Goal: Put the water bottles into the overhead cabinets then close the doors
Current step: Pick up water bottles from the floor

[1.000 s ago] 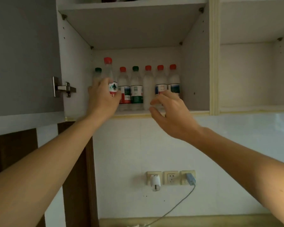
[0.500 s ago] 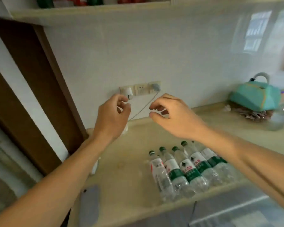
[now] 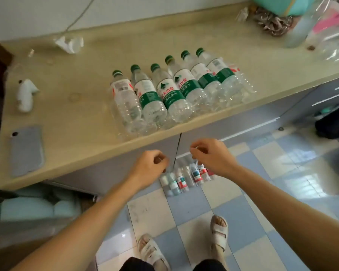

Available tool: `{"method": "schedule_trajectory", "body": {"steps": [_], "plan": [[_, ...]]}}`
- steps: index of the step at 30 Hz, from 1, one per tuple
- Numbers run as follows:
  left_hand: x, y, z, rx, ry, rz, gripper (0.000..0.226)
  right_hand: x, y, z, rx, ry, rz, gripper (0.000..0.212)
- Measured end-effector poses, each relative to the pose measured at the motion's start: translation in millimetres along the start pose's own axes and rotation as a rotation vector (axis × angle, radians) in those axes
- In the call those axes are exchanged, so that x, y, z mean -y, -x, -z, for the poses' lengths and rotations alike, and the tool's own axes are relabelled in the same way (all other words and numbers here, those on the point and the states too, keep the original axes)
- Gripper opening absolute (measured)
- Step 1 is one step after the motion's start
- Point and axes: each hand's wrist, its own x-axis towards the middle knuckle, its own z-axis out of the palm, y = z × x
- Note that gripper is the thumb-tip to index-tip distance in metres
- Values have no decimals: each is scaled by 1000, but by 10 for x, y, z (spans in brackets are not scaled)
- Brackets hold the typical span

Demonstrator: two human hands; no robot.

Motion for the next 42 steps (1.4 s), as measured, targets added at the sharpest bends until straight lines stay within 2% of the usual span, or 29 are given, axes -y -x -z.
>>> {"method": "schedule_trajectory", "body": {"steps": [4, 9, 12, 16, 18, 21, 26, 31, 36, 39, 42], "plan": [[561, -346, -859, 69, -15, 181, 15, -1165, -184, -335, 57, -72, -200, 13], [1197, -886, -1888, 15, 75, 397, 13, -2525, -378, -698, 108, -155, -408, 20], [1689, -1286, -2444, -69, 83, 512, 25, -3291, -602, -990, 177, -119, -492, 24], [2385, -1769, -3119, -184, 84, 612, 53, -4128, -982, -1459, 273, -67, -533, 47], [2787, -1971, -3469, -199, 104, 648, 69, -4504, -1169, -1754, 317, -63, -528, 55], [3428, -2262, -3974, -177, 110, 674, 80, -5020, -1454, -2202, 347, -51, -496, 58], [4469, -2687, -4610, -231, 108, 699, 79, -5635, -1981, -3069, 371, -119, -461, 55], [5237, -3018, -4946, -296, 73, 730, 74, -6014, -2337, -3950, 372, -101, -427, 49], [5613, -3220, -5132, -247, 86, 730, 54, -6324, -2386, -4545, 330, -77, -456, 46], [5745, -3166, -5230, -222, 70, 680, 59, -6437, -2362, -4689, 241, -142, -485, 48], [5796, -3099, -5242, -226, 162, 683, 70, -6499, -2411, -4719, 201, -178, -528, 47]]}}
